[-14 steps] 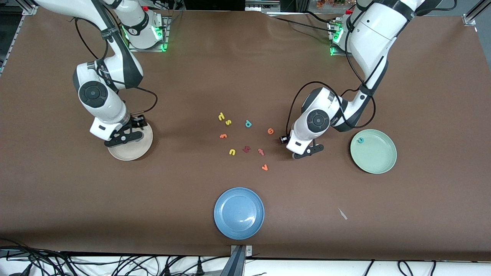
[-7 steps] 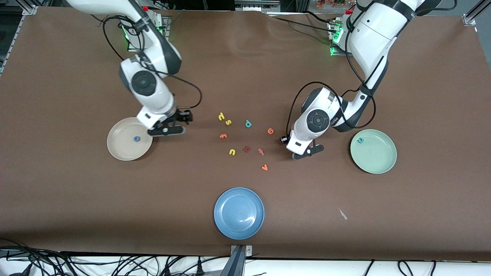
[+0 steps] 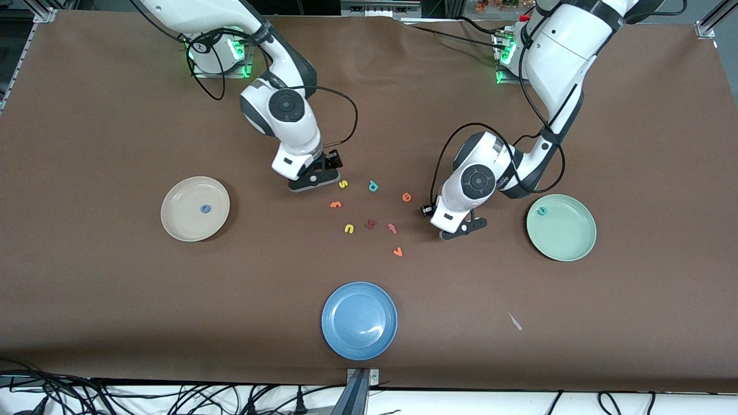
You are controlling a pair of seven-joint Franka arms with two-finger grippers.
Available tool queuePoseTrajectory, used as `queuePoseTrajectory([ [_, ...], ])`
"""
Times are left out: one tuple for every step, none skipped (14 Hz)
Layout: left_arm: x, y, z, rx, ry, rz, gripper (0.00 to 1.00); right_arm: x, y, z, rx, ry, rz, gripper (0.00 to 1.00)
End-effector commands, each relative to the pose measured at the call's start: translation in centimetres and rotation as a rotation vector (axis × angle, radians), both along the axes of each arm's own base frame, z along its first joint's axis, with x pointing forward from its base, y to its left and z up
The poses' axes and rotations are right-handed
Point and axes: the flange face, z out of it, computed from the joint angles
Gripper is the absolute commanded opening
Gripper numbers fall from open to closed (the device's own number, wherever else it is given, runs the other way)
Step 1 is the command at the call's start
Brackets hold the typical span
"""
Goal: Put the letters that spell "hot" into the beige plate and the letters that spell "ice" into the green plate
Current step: 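Grasp the maroon piece with the left gripper while the right gripper grasps the u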
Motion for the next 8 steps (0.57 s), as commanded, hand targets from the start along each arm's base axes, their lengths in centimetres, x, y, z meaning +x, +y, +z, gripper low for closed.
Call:
queuePoseTrajectory([
  [0.4, 0.5, -1.2, 0.024, -0.013, -0.016, 0.53, 0.1, 1.4, -1.4, 0.007, -0.005, 0.029, 0.97],
  [0.5, 0.6, -1.2, 0.033, -0.02, -0.028, 0.53, -0.5, 2.1, -2.2, 0.005, -0.01, 0.057, 0.97],
  [0.6, 0.7, -1.2, 0.045, -0.03, -0.041, 0.53, -1.2, 2.7, -2.9, 0.007, -0.009, 0.079, 0.97],
  [0.9, 0.7, -1.0, 0.043, -0.036, -0.039, 0.53, -1.6, 3.0, -3.6, 0.003, 0.0, 0.085, 0.97],
  [0.8, 0.7, -1.2, 0.044, -0.031, -0.039, 0.53, -1.8, 3.1, -4.0, 0.004, -0.001, 0.092, 0.96],
  [0.8, 0.7, -1.2, 0.044, -0.031, -0.039, 0.5, -2.0, 3.2, -4.4, -0.002, -0.009, 0.104, 0.96],
  [0.8, 0.7, -1.2, 0.044, -0.031, -0.039, 0.47, -2.2, 2.9, -4.9, -0.017, -0.013, 0.12, 0.95],
  [0.9, 0.7, -1.3, 0.043, -0.031, -0.039, 0.45, -2.4, 2.7, -5.4, -0.028, -0.013, 0.133, 0.94],
])
